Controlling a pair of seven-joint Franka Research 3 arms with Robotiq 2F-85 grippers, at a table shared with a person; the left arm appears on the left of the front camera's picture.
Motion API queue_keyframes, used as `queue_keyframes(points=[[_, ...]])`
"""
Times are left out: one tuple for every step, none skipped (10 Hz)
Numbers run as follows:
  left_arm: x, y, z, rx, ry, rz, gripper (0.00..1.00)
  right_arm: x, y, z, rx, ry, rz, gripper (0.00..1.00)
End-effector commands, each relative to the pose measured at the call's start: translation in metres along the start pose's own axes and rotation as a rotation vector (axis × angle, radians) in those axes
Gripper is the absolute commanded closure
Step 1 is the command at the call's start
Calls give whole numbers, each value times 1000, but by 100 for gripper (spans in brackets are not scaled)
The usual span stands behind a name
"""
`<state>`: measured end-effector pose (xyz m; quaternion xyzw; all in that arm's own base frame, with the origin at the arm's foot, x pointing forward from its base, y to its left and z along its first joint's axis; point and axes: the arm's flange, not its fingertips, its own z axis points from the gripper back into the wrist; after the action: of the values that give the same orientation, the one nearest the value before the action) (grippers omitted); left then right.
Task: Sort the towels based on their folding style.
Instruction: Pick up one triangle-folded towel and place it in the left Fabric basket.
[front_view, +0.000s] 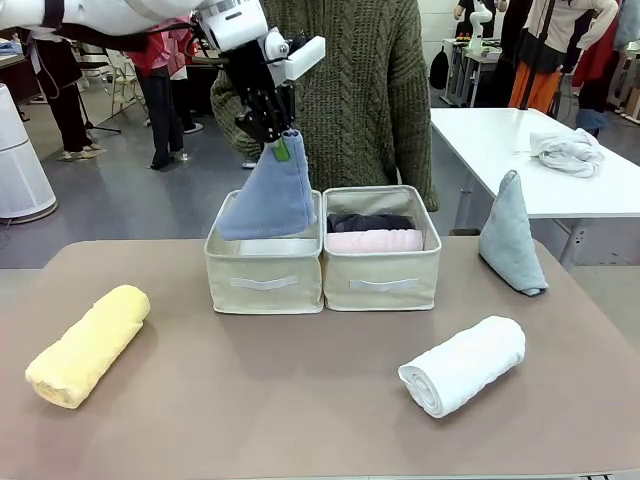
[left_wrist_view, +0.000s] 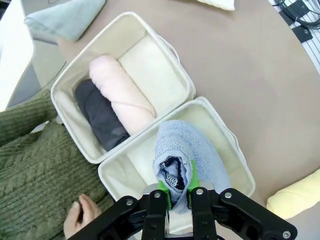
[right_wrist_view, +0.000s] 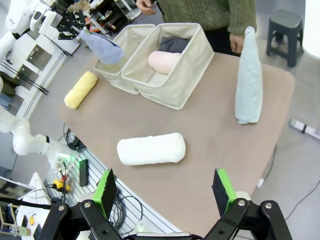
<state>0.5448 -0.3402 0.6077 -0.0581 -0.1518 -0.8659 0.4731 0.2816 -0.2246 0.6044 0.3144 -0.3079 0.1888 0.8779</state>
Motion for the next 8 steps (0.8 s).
queue_keyframes(points=[[1,-4,-9,-5,-52,-28,85,0,1,-1,17,-14,7,0],[1,-6,-16,-26,-49,-31,85,0,1,-1,17,-14,7,0],[-2,-8,-23,-48,-39,-33,85,0,1,-1,17,-14,7,0],[-4,-9,-32,-69,-36,-26,85,0,1,-1,17,-14,7,0],[-5,-11,-38,-81,-33,-26,85,0,1,-1,17,-14,7,0],[-6,-12,-42,-93,-29,-32,85,0,1,-1,17,-14,7,0],[-7,-12,-47,-109,-29,-37,85,0,1,-1,17,-14,7,0],[-6,-14,-56,-124,-32,-40,85,0,1,-1,17,-14,7,0]])
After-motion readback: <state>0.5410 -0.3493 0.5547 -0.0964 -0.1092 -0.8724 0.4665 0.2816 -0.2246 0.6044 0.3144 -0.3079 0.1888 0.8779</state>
